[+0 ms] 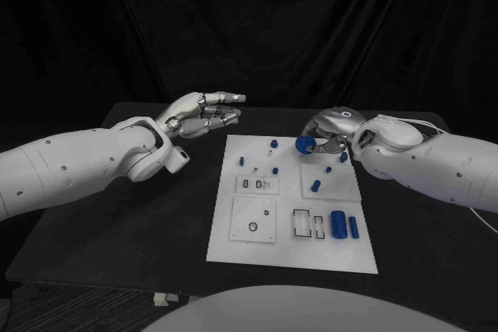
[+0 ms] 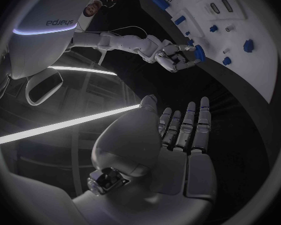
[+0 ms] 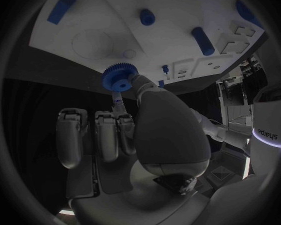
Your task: Assemble the parts on the task board
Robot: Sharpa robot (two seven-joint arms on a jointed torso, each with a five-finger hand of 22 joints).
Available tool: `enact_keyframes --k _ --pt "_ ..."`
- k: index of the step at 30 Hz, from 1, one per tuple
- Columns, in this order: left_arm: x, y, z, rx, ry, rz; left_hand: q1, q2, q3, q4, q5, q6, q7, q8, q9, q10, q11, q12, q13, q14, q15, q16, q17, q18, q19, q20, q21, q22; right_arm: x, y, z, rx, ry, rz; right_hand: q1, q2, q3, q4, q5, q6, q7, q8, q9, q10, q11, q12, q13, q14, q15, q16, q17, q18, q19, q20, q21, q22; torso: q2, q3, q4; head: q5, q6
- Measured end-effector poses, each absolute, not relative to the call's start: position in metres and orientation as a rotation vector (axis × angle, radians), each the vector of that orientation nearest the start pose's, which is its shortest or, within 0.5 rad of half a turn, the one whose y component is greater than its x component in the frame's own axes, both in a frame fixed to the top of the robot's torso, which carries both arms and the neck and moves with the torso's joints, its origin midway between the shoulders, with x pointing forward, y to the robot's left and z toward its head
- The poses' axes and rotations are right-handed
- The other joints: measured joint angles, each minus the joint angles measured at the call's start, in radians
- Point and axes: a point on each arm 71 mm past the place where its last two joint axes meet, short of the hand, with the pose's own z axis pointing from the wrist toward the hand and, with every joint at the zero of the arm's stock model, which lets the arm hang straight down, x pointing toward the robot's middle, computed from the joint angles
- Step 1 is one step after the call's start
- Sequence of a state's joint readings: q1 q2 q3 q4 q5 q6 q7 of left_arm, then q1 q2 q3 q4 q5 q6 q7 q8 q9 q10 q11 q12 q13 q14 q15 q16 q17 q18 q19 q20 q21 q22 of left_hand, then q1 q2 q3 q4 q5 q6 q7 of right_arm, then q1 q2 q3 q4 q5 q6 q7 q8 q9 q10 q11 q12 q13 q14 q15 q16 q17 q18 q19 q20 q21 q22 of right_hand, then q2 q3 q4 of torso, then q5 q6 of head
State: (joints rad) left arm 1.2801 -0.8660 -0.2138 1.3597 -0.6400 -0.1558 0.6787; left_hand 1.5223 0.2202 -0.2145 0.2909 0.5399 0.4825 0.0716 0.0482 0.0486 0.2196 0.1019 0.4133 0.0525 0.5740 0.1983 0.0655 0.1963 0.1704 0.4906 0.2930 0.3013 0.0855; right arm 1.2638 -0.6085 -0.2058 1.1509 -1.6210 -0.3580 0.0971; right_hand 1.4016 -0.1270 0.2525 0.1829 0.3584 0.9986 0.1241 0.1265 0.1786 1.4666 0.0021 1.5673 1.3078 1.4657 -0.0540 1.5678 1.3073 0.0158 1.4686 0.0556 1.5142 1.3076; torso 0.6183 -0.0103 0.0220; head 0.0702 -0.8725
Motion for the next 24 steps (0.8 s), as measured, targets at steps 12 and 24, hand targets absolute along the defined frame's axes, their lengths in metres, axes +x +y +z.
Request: enact_keyframes --k 12,24 --pt "0.491 0.243 -0.189 -0.191 1.533 -1.461 0.0 0.0 0.0 0.0 0.0 0.0 0.0 0.0 0.0 0.0 0.0 0.0 0.0 0.0 0.0 0.0 0.0 0.0 0.0 0.0 0.0 0.0 0.53 -0.133 -0.22 -0.581 1.608 0.607 -0.002 0.001 -0.001 -0.001 -0.012 0.0 0.0 0.001 0.0 -0.002 0.002 0.0 0.0 -0.002 0.002 0.0 0.0 0.0 -0.004 0.004 0.0 0.0 -0.001 -0.0015 0.001 -0.007 0.0" --pt "0.491 0.24 -0.19 -0.187 1.537 -1.469 0.0 0.0 0.003 -0.003 0.0 0.0 0.0 0.0 0.0 0.0 0.0 0.0 0.0 0.0 0.0 0.0 0.0 0.0 0.0 0.0 0.0 -0.001 0.537 -0.11 -0.225 -0.608 1.638 0.606 -0.002 0.001 -0.002 -0.001 -0.031 0.0 0.0 0.002 0.0 -0.004 0.004 0.0 0.0 -0.002 0.002 0.0 0.001 0.0 -0.004 0.004 0.0 0.0 0.002 0.0 0.0014 -0.013 0.0"
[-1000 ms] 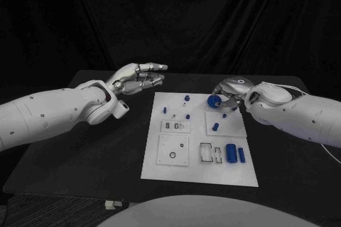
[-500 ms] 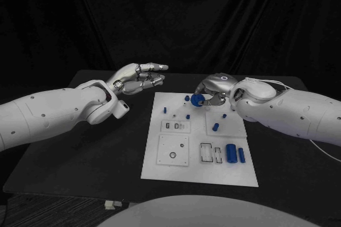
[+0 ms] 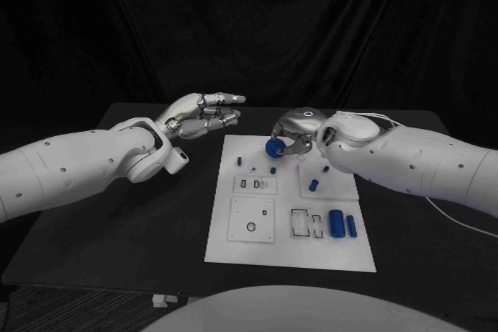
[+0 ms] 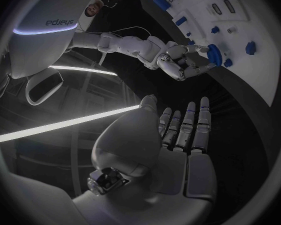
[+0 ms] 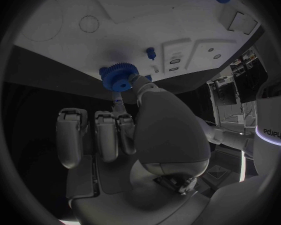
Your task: Assemble the parts on the task board
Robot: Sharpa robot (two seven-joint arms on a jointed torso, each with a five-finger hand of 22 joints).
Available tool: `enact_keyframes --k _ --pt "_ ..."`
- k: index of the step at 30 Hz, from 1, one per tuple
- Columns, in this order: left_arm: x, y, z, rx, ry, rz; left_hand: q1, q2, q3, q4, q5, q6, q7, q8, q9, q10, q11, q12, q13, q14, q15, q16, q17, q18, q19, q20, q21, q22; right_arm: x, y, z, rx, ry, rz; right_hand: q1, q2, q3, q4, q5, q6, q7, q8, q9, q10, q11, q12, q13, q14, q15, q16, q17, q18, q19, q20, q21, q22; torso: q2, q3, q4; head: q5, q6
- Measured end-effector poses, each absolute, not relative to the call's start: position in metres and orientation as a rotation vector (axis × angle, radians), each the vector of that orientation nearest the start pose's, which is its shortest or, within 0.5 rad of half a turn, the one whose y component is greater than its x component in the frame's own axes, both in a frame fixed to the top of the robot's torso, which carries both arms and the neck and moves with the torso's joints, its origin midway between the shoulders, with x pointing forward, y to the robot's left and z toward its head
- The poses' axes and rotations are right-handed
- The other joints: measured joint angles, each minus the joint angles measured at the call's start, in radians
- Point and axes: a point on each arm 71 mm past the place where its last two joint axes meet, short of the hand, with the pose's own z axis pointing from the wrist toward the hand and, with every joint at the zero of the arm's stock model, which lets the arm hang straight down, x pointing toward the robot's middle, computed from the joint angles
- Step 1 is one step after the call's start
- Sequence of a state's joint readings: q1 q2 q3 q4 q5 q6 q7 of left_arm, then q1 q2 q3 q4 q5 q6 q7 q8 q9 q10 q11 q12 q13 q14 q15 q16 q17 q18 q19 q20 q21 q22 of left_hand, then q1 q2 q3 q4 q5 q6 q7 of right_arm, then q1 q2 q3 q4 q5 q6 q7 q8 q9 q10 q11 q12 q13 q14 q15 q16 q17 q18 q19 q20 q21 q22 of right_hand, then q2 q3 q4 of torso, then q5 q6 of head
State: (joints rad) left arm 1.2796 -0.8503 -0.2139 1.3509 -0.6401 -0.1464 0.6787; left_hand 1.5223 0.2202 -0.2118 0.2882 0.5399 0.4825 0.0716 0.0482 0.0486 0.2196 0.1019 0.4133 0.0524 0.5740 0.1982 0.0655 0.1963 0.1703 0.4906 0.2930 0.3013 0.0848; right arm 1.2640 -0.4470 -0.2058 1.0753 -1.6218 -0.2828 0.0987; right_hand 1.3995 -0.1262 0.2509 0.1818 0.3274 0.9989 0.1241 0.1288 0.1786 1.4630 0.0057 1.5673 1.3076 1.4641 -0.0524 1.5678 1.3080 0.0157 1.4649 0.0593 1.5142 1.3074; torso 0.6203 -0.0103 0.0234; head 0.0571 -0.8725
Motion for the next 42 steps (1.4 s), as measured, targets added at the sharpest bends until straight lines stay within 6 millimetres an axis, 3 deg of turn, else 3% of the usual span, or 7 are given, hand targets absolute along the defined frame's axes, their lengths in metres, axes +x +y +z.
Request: enact_keyframes --k 12,19,22,24,27,33,42 --pt "0.491 0.24 -0.19 -0.188 1.539 -1.471 0.004 -0.004 0.0 0.0 0.0 -0.004 -0.004 0.0 0.0 0.0 0.0 0.0 0.0 0.0 0.0 0.0 0.0 0.0 0.0 0.0 0.0 0.0 0.54 -0.099 -0.236 -0.62 1.673 0.6 -0.002 -0.002 0.004 -0.007 -0.007 -0.001 -0.001 -0.001 0.0 0.004 0.003 0.0 0.0 0.001 0.001 0.0 0.0 0.0 0.0 0.0 -0.01 0.0 0.001 0.0002 0.0001 -0.004 0.0" --pt "0.491 0.24 -0.19 -0.187 1.54 -1.473 0.004 -0.004 0.0 0.0 0.0 -0.004 -0.004 0.0 0.0 0.0 0.0 0.0 0.0 0.0 0.0 0.0 0.0 0.0 0.0 0.0 0.0 0.0 0.541 -0.095 -0.236 -0.625 1.675 0.601 -0.012 0.006 0.006 -0.011 -0.039 -0.028 -0.027 -0.039 0.021 0.004 0.003 0.0 0.0 0.003 0.003 0.0 0.0 0.0 0.0 0.0 -0.017 0.001 0.001 0.0001 0.001 -0.006 0.0" --pt "0.491 0.239 -0.19 -0.187 1.54 -1.473 0.004 -0.004 0.0 0.0 0.0 -0.004 -0.004 0.0 0.0 0.0 0.0 0.0 0.0 0.0 0.0 0.0 0.0 0.0 0.0 0.0 0.0 0.0 0.541 -0.094 -0.237 -0.626 1.677 0.601 -0.019 0.014 0.006 -0.014 -0.049 -0.075 -0.027 -0.059 0.025 0.004 0.003 0.0 0.0 0.003 0.003 0.0 0.0 0.0 0.0 0.0 -0.019 0.001 0.001 -0.0002 0.001 -0.007 0.0" --pt "0.491 0.24 -0.19 -0.187 1.541 -1.473 0.004 -0.004 0.0 0.0 0.0 -0.004 -0.004 0.0 0.0 0.0 0.0 0.0 0.0 0.0 0.0 0.0 0.0 0.0 0.0 0.0 0.0 0.0 0.541 -0.094 -0.238 -0.627 1.679 0.601 -0.023 0.019 0.007 -0.021 -0.062 -0.141 -0.043 -0.062 0.0 0.003 -0.008 0.0 0.0 0.001 0.001 0.0 0.0 0.0 0.0 0.0 -0.028 0.001 0.001 -0.0005 0.001 -0.007 0.0" --pt "0.491 0.24 -0.19 -0.187 1.541 -1.473 0.004 -0.004 0.0 0.0 0.0 -0.004 -0.004 0.0 0.0 0.0 0.0 0.0 0.0 0.0 0.0 0.0 0.0 0.0 0.0 0.0 0.0 0.0 0.541 -0.093 -0.238 -0.628 1.68 0.602 -0.023 0.019 0.003 -0.031 -0.093 -0.218 -0.067 -0.063 -0.032 0.004 -0.029 0.0 0.0 0.001 -0.019 0.0 0.0 0.0 0.0 -0.012 -0.037 0.001 0.001 -0.0006 0.001 -0.005 0.0" --pt "0.491 0.24 -0.19 -0.188 1.541 -1.473 0.004 -0.004 0.0 0.0 0.0 -0.004 -0.004 0.0 0.0 0.0 0.0 0.0 0.0 0.0 0.0 0.0 0.0 0.0 0.0 0.0 0.0 0.0 0.541 -0.093 -0.238 -0.629 1.68 0.602 -0.023 0.019 -0.005 -0.038 -0.127 -0.35 -0.096 -0.069 -0.072 0.002 -0.049 0.0 0.0 0.002 -0.034 0.0 0.0 0.0 0.002 -0.027 -0.041 0.001 0.0 -0.0006 0.0001 -0.004 0.0" --pt "0.491 0.24 -0.19 -0.188 1.542 -1.474 0.004 -0.004 0.0 0.0 0.0 -0.004 -0.004 0.0 0.0 0.0 0.0 0.0 0.0 0.0 0.0 0.0 0.0 0.0 0.0 0.0 0.0 0.0 0.541 -0.099 -0.238 -0.622 1.679 0.597 -0.024 0.018 -0.012 -0.041 -0.146 -0.386 -0.09 -0.07 -0.087 0.002 -0.049 0.0 0.0 0.002 -0.034 0.0 0.0 0.0 0.002 -0.034 -0.049 0.0 0.0 0.0002 -0.0006 -0.001 0.0"
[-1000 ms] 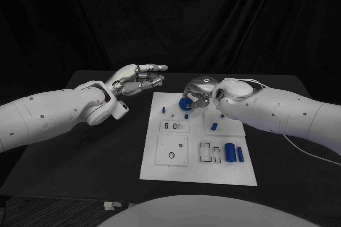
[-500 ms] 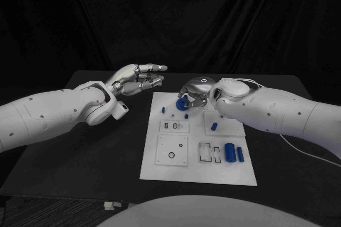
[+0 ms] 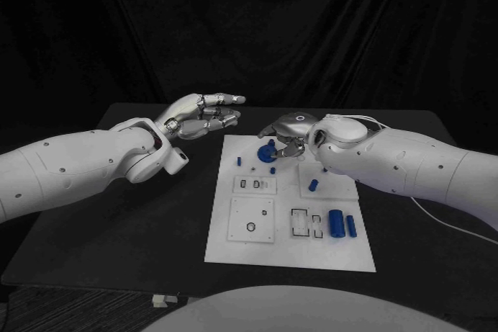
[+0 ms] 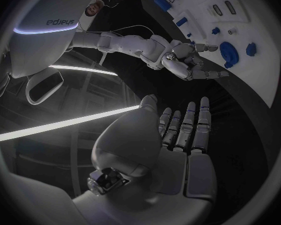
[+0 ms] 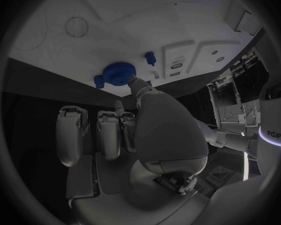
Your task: Assemble the parts on the task board
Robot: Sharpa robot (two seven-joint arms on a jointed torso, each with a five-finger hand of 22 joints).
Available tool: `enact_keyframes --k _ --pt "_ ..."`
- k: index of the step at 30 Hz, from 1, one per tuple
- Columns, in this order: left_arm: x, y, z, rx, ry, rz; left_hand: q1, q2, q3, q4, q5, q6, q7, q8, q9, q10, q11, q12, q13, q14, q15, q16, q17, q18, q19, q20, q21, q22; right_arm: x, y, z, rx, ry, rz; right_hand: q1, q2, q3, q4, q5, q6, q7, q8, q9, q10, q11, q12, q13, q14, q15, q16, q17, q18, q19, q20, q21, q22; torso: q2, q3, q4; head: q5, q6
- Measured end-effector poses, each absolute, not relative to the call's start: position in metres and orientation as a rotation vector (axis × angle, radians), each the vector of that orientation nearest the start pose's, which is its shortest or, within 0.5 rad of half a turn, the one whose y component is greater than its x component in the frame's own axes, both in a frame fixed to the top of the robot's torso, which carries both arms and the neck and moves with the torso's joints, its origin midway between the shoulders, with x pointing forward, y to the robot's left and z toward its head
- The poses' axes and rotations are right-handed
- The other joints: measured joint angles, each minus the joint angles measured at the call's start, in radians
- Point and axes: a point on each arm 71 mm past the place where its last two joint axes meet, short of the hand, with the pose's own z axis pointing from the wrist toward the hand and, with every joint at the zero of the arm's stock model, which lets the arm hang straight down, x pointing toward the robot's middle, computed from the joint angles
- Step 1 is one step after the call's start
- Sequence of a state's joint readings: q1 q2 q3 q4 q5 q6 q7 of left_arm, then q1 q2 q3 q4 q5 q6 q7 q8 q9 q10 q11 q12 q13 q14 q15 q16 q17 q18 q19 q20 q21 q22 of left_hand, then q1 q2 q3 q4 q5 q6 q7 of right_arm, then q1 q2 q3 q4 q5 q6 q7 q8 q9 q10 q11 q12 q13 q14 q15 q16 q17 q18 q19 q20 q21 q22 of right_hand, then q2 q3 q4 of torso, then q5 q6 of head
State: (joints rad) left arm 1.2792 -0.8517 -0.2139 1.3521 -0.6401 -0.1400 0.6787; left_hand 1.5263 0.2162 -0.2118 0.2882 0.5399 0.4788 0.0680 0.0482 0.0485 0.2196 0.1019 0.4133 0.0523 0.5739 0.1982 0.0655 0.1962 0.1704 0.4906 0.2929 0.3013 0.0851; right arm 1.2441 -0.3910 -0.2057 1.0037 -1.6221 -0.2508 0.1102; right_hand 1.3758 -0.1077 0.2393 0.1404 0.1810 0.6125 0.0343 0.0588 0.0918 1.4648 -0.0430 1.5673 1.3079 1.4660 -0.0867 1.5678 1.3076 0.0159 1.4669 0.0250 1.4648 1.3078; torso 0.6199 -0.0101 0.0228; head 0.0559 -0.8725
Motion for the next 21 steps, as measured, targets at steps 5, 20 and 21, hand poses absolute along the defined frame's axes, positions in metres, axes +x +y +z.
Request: enact_keyframes --k 5,20,21 --pt "0.491 0.242 -0.19 -0.189 1.542 -1.472 0.0 0.0 0.0 0.0 0.0 0.0 0.0 0.0 0.0 0.004 0.004 0.0 0.0 0.004 0.004 0.0 0.0 0.0 0.0 0.0 0.0 -0.001 0.54 -0.114 -0.237 -0.604 1.656 0.594 -0.032 0.0 -0.023 0.021 -0.048 0.065 0.007 0.015 0.001 0.0 0.0 0.0 0.0 0.0 0.0 0.0 0.0 0.0 0.0 0.0 0.0 0.0 0.0 0.0005 -0.0004 0.001 0.0" --pt "0.491 0.246 -0.191 -0.195 1.544 -1.463 0.0 0.0 0.0 0.0 0.0 0.0 0.0 0.0 0.0 0.004 0.004 0.0 0.0 0.004 0.004 0.0 0.0 0.0 0.0 0.0 0.0 -0.001 0.527 -0.209 -0.196 -0.475 1.477 0.563 -0.036 -0.032 -0.057 0.114 -0.089 0.301 0.036 0.115 0.063 0.0 0.015 0.0 0.0 -0.001 0.007 0.0 0.0 0.0 0.0 0.007 0.103 0.0 -0.002 0.0012 -0.0013 -0.002 0.0" --pt "0.491 0.246 -0.191 -0.195 1.544 -1.463 0.0 0.0 0.0 0.0 0.0 0.0 0.0 0.0 0.0 0.004 0.004 0.0 0.0 0.004 0.004 0.0 0.0 0.0 0.0 0.0 0.0 -0.001 0.526 -0.216 -0.195 -0.46 1.472 0.558 -0.033 -0.035 -0.06 0.116 -0.089 0.301 0.036 0.115 0.065 0.002 0.017 0.0 0.0 -0.001 0.007 0.0 0.0 0.0 0.0 0.007 0.103 0.0 -0.002 0.0012 -0.0016 -0.002 0.0"
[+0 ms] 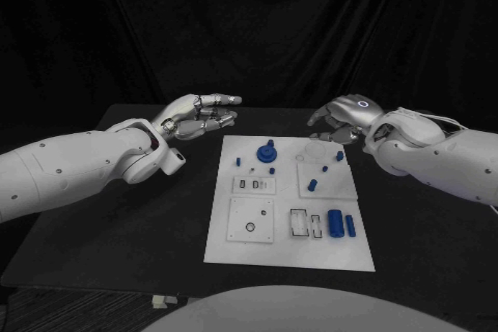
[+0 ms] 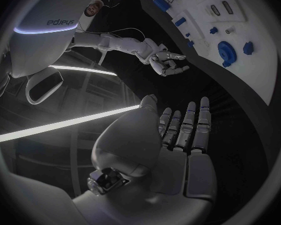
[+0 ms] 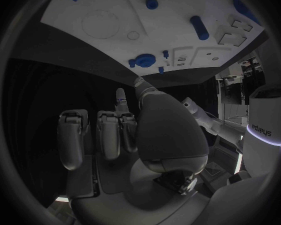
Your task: Assemble the parts on the task board
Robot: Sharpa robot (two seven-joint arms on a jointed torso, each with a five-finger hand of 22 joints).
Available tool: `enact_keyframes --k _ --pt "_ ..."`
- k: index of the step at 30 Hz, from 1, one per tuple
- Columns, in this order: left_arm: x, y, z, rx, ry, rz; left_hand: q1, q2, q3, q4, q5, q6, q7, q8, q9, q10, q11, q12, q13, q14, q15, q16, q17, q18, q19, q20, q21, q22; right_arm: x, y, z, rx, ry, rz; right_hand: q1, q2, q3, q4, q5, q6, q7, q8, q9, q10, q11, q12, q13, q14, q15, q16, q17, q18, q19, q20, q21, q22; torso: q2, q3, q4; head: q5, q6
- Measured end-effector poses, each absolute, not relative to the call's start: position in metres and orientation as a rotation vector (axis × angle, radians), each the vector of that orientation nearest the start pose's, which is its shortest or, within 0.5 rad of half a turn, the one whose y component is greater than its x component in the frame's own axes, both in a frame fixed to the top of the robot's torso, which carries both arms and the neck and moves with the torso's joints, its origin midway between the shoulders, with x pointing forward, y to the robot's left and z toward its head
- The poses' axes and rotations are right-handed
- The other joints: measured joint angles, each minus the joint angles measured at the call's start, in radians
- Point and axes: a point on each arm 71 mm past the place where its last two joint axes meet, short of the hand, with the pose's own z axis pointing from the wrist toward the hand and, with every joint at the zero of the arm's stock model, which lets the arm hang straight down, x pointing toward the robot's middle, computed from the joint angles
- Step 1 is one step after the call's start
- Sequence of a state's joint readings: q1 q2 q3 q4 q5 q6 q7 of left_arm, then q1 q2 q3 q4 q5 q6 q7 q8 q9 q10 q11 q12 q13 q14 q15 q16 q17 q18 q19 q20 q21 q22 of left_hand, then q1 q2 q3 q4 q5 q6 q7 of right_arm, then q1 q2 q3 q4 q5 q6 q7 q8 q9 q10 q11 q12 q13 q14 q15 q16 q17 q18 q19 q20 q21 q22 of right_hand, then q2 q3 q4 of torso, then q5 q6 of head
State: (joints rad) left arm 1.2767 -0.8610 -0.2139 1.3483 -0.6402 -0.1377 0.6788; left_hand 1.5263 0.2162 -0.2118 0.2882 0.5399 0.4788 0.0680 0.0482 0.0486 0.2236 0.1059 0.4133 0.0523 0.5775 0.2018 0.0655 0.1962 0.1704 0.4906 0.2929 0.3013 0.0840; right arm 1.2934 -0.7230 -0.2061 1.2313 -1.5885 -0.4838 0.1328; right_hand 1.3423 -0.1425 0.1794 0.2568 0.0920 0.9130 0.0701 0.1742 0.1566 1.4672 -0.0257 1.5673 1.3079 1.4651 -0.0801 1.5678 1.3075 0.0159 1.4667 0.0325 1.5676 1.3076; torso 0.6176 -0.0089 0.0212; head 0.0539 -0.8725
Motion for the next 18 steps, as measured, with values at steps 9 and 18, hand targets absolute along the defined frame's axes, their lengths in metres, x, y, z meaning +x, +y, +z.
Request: enact_keyframes --k 9,18 --pt "0.49 0.245 -0.196 -0.201 1.553 -1.464 0.0 0.0 0.003 0.003 0.0 0.0 0.0 0.0 0.0 0.0 0.0 -0.001 0.0 0.0 0.0 0.0 0.001 0.0 0.0 0.0 0.0 0.0 0.521 -0.268 -0.193 -0.316 1.456 0.513 0.011 -0.011 0.0 0.017 0.0 0.004 0.004 0.005 0.008 -0.003 0.005 0.0 0.0 0.0 0.0 0.0 0.0 0.0 0.0 0.0 0.0 0.0 -0.003 -0.0005 -0.0012 -0.021 0.0" --pt "0.489 0.243 -0.199 -0.203 1.559 -1.469 0.0 0.0 0.003 0.003 0.0 0.0 0.0 0.0 0.0 0.0 0.0 -0.004 0.0 0.004 -0.004 0.0 0.001 0.0 0.0 0.0 0.0 0.0 0.513 -0.294 -0.214 -0.22 1.495 0.491 0.019 -0.019 -0.004 0.026 0.0 -0.011 0.007 0.005 0.009 -0.003 0.005 0.0 0.0 0.003 0.003 0.0 0.0 0.0 0.0 0.0 0.0 0.0 -0.005 0.0 -0.0021 -0.018 0.0"
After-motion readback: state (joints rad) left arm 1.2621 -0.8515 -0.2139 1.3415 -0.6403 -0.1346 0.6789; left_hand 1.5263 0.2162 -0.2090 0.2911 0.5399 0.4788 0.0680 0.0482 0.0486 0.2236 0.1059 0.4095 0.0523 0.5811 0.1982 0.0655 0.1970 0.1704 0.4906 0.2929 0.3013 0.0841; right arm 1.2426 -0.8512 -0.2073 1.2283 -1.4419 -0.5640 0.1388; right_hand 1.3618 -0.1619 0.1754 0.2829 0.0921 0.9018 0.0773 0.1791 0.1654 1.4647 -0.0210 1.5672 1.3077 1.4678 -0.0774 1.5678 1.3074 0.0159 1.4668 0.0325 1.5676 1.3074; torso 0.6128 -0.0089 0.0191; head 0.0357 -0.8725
